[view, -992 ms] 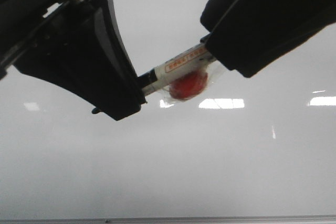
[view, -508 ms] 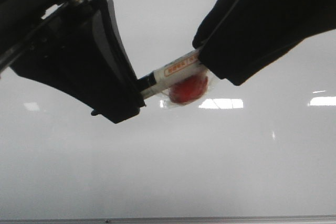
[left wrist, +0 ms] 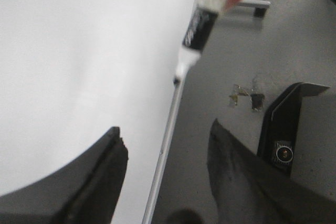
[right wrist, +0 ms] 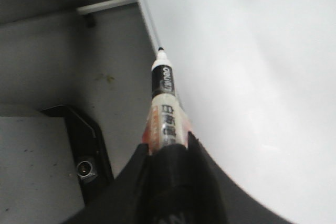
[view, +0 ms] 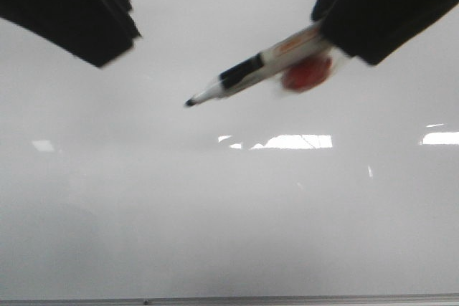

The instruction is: Write number 8 on whiteboard

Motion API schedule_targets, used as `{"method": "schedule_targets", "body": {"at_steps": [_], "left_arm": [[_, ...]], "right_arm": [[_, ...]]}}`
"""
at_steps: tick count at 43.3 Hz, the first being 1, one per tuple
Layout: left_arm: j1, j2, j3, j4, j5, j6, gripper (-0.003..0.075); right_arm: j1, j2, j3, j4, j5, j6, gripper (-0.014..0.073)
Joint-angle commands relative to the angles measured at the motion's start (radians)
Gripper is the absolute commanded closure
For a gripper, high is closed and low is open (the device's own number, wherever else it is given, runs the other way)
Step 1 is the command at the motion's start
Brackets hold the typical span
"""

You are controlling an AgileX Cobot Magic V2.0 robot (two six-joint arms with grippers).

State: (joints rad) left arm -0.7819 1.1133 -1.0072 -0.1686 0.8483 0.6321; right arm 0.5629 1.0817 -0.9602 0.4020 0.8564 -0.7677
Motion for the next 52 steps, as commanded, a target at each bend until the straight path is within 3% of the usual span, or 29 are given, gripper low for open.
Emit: {"method": "schedule_targets", "body": {"at_steps": [1,9,17,26,52], "left_arm": [[0.068,-0.096,-0.026,0.001,-0.027,-0.072,0.0363],[0.256,-0.235,0.044,-0.006,-0.057,-0.184,0.0363],[0.393,-0.282,0.075,-0.096,-0.063,-0.223,0.0365],[0.408,-0.266,0.075,-0.105,-0.063,-0.223,0.0366],[0.408,-0.253,0.079,-0.105,-0.065,-0.223,0.0366]], "right_arm": [[-0.065,-0.045,-0.072,-0.106,-0.015,0.178,0.0692],[-0.192,-0.121,0.004,-0.068,-0.121,0.383,0.0692],[-0.179,-0.110,0.094,0.041,-0.313,0.376,0.0692],[-0.179,-0.052,0.086,0.044,-0.435,0.376,0.0692],[-0.179,0.222,-0.100,0.030,-0.558,0.369,0.0692]]}}
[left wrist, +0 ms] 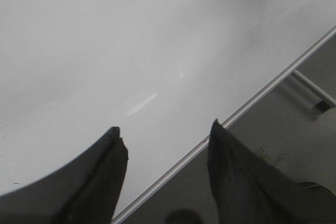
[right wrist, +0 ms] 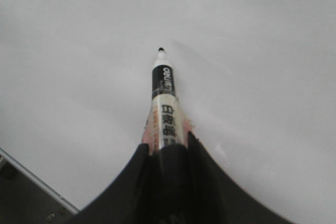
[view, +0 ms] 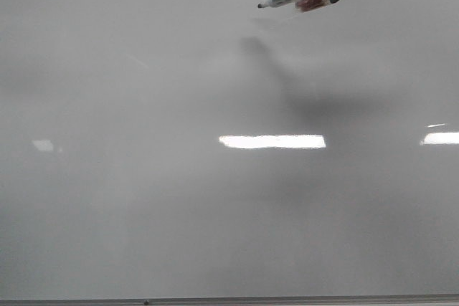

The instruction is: Write number 8 on whiteboard

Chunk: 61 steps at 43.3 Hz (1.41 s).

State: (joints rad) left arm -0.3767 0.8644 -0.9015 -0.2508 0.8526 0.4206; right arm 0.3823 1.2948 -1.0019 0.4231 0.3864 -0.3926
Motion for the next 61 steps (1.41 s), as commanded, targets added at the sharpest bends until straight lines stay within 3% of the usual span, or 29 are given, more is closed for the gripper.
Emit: {"method": "schedule_targets", "body": {"at_steps": [1,11,18,28,34,42,53,61], "left_arm": [[0.002,-0.004,-0.026,-0.022,-0.069,-0.012,0.0366],[0.002,-0.004,-0.026,-0.039,-0.069,-0.012,0.0366],[0.002,-0.004,-0.026,-0.039,-0.069,-0.012,0.0366],[0.002,-0.004,-0.026,-0.039,-0.069,-0.012,0.0366],[0.002,-0.004,-0.026,-0.041,-0.069,-0.012,0.0366],[0.002,-0.004,-0.026,-0.041,-0.068,-0.012,0.0366],[0.002,-0.004,-0.026,-0.041,-0.068,-0.012,0.0366],[0.002,-0.004,-0.026,-0.041,-0.068,-0.012,0.0366]], "right_arm": [[0.001,0.023,-0.071,0.009,-0.087,-0.006,0.0692],[0.033,0.152,-0.188,-0.006,0.026,-0.037,0.0691],[-0.018,0.131,-0.169,-0.030,0.078,-0.021,0.0691],[-0.045,0.048,-0.018,-0.029,0.045,-0.019,0.0691],[0.011,0.073,0.044,-0.027,-0.034,-0.019,0.0691],[0.068,0.114,-0.004,-0.026,-0.138,0.000,0.0691],[-0.029,0.071,-0.096,-0.026,-0.073,0.001,0.0691],[0.009,0.070,-0.128,-0.026,-0.059,0.001,0.0691]]}}
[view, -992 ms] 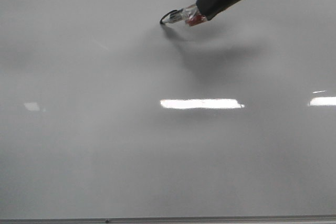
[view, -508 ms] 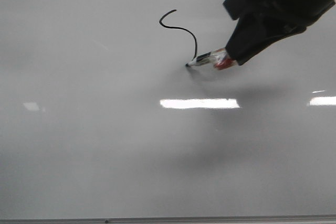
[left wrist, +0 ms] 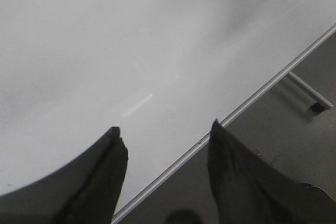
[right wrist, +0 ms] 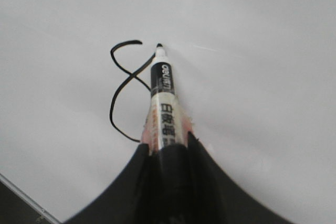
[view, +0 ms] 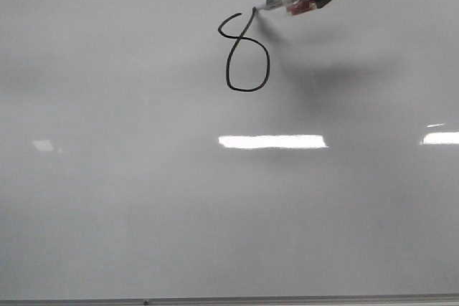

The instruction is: Write number 8 on whiteboard

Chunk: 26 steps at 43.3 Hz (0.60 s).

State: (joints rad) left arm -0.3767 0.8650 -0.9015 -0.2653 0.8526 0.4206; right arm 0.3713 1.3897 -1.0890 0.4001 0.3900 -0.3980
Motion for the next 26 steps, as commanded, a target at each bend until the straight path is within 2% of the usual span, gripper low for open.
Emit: {"method": "schedule_targets", "body": {"at_steps": [1,7,17,21,26], "left_arm": [[0.002,-0.004,-0.026,-0.026,-0.068,-0.012,0.0366],[0.002,-0.004,-0.026,-0.026,-0.069,-0.012,0.0366],[-0.003,-0.003,-0.026,-0.032,-0.061,-0.002,0.0366],[-0.027,0.001,-0.026,-0.101,-0.063,0.111,0.0366],[-0.089,0.028,-0.026,-0.246,-0.059,0.304,0.0363]], "right_arm": [[0.031,-0.018,-0.042,-0.003,-0.056,0.006,0.0691],[0.096,-0.015,-0.041,-0.003,-0.044,-0.003,0.0691],[0.179,-0.251,0.099,-0.003,0.017,-0.018,0.0691],[0.185,-0.331,0.154,-0.003,0.093,-0.037,0.0691],[0.185,-0.396,0.164,-0.003,0.278,-0.109,0.0691]]}}
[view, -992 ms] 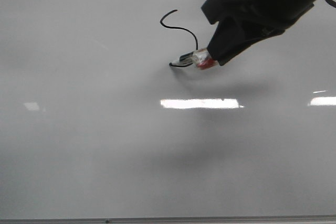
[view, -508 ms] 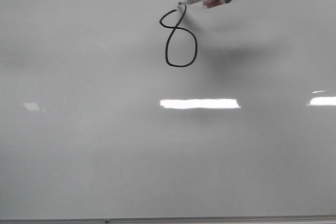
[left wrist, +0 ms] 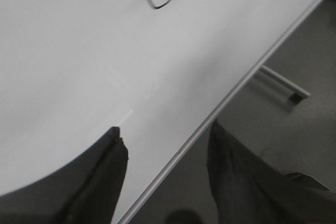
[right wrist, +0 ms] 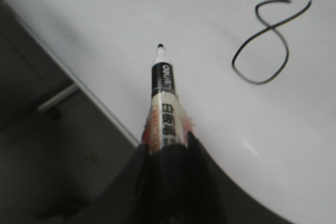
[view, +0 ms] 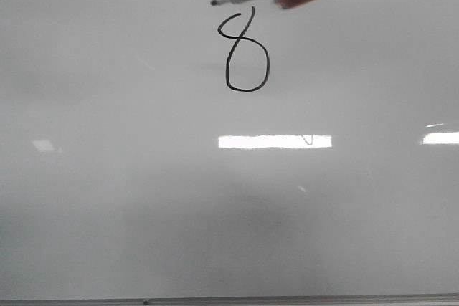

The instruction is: Write number 8 on whiteboard

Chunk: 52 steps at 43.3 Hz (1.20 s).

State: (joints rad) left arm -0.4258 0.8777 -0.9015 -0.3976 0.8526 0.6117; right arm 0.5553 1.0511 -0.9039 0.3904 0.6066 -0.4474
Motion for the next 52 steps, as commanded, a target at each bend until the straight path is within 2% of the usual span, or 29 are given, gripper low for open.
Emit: {"method": "schedule_targets", "body": {"at_steps": [1,9,19,30,35,47,49,52], "left_arm": [[-0.054,0.024,-0.026,-0.134,-0.057,0.136,0.0360],[-0.209,0.138,-0.052,-0.174,-0.050,0.264,0.0261],[-0.400,0.310,-0.154,-0.174,-0.054,0.347,0.0258],[-0.449,0.434,-0.227,-0.174,-0.054,0.348,0.0272],[-0.449,0.438,-0.227,-0.174,-0.054,0.351,0.0344],[-0.449,0.438,-0.227,-0.192,-0.063,0.351,0.0611],[-0.449,0.438,-0.227,-0.192,-0.063,0.351,0.0645],[-0.449,0.438,-0.227,-0.192,-0.063,0.351,0.0687]], "right_arm": [[0.001,-0.067,-0.021,0.006,0.100,-0.087,0.0691],[0.001,-0.095,-0.021,0.035,0.286,-0.259,0.0691],[0.001,-0.095,-0.021,0.225,0.325,-0.485,0.0691],[0.001,-0.095,-0.021,0.240,0.313,-0.529,0.0691],[0.000,-0.095,-0.021,0.240,0.305,-0.529,0.0691],[0.000,-0.095,-0.021,0.240,0.302,-0.529,0.0686],[0.000,-0.095,-0.021,0.240,0.301,-0.528,0.0665],[0.000,-0.095,-0.021,0.240,0.304,-0.528,0.0571]]}}
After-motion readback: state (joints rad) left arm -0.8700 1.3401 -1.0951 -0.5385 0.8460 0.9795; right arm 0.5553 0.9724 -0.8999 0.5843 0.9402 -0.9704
